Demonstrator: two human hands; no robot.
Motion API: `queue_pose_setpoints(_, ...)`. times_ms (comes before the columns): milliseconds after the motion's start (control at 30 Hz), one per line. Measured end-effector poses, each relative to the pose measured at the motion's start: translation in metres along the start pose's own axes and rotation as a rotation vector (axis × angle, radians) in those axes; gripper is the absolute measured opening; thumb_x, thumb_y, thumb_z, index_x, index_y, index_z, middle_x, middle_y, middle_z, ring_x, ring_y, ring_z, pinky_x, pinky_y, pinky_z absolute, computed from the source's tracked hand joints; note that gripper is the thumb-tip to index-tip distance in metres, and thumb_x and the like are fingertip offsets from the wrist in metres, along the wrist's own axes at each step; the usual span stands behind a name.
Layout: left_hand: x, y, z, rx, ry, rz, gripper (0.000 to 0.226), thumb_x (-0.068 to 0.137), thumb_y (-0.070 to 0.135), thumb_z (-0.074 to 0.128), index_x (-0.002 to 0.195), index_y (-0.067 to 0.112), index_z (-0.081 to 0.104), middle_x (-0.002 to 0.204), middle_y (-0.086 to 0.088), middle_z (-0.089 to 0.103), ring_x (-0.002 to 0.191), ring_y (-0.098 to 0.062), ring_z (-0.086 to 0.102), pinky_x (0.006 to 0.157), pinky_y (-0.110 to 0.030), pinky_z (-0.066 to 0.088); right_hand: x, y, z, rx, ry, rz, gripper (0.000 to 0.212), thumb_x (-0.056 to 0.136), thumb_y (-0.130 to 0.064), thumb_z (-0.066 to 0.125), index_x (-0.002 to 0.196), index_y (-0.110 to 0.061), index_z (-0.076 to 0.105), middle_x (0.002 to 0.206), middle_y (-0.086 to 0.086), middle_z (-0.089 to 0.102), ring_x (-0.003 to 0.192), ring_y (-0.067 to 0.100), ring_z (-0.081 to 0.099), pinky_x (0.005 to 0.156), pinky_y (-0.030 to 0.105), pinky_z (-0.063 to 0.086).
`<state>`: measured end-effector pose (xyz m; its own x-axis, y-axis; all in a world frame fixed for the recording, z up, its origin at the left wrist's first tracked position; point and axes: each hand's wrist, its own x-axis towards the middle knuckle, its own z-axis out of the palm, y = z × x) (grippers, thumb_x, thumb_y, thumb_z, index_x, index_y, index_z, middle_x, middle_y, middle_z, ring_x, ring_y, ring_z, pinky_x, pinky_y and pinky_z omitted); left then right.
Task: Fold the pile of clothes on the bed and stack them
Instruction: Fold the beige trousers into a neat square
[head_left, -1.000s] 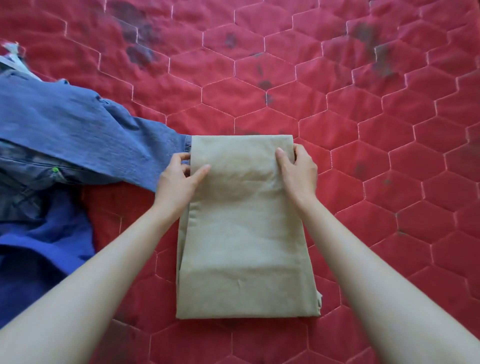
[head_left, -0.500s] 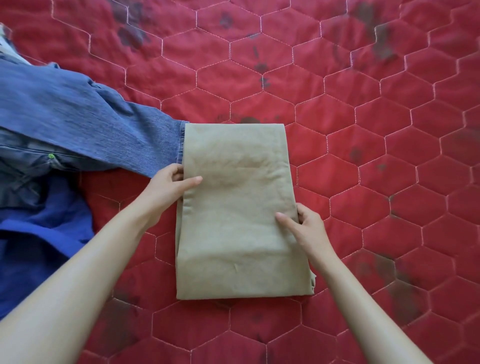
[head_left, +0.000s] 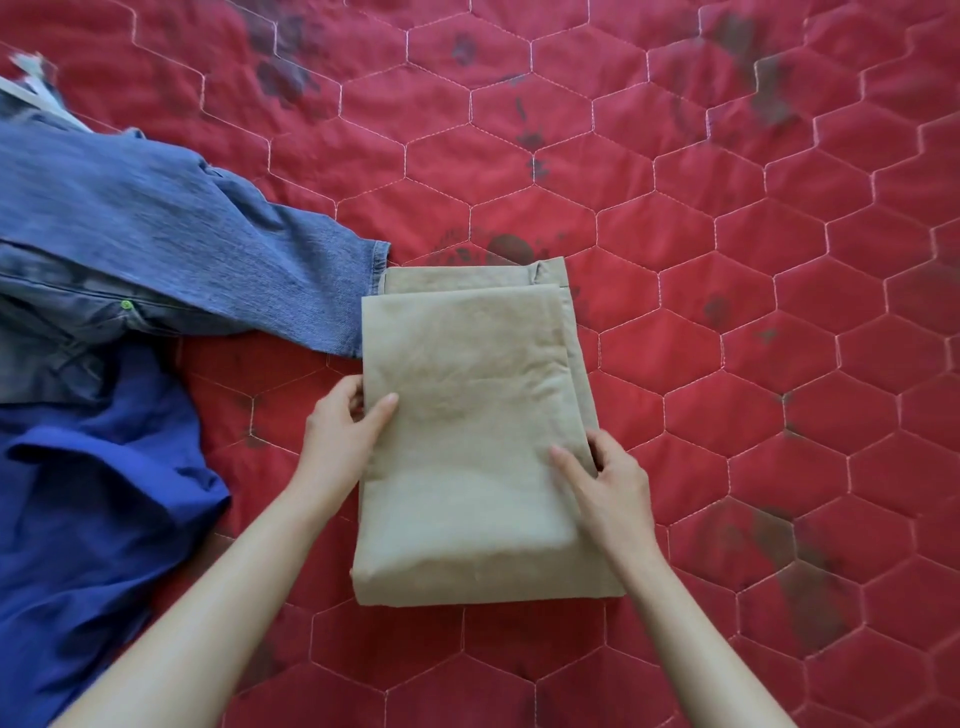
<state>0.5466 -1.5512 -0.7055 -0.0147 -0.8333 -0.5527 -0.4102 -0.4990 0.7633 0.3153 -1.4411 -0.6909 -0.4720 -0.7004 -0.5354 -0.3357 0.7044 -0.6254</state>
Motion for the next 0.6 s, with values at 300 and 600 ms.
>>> queue_pose_setpoints(300, 0.022, 0.024, 0.003, 0.032, 0.110, 0.137, 0.018, 0.088, 0.018, 0.068, 0.104, 0.024, 0.065, 0.096, 0.013, 0.070, 0.094, -0.007, 0.067, 0.092, -0.040, 0.053, 0.030, -0.030, 0.012, 0.122, 0.152, -0.053, 0.017, 0.086, -0.029, 0.067, 0.102, -0.026, 0.066, 0.085, -0.018, 0.070, 0.077, -0.002, 0.062, 0.069, 0.023, 0.045)
queue_pose_setpoints(600, 0.024, 0.024, 0.009, 0.382, 0.200, 0.253, 0.043, 0.088, 0.016, 0.066, 0.128, 0.009, 0.054, 0.120, -0.008, 0.060, 0.112, -0.025, 0.057, 0.097, -0.037, 0.044, 0.033, -0.031, 0.021, -0.023, 0.268, -0.062, 0.030, 0.090, -0.027, 0.064, 0.119, -0.022, 0.060, 0.106, -0.009, 0.066, 0.098, 0.014, 0.062, 0.085, 0.031, 0.047)
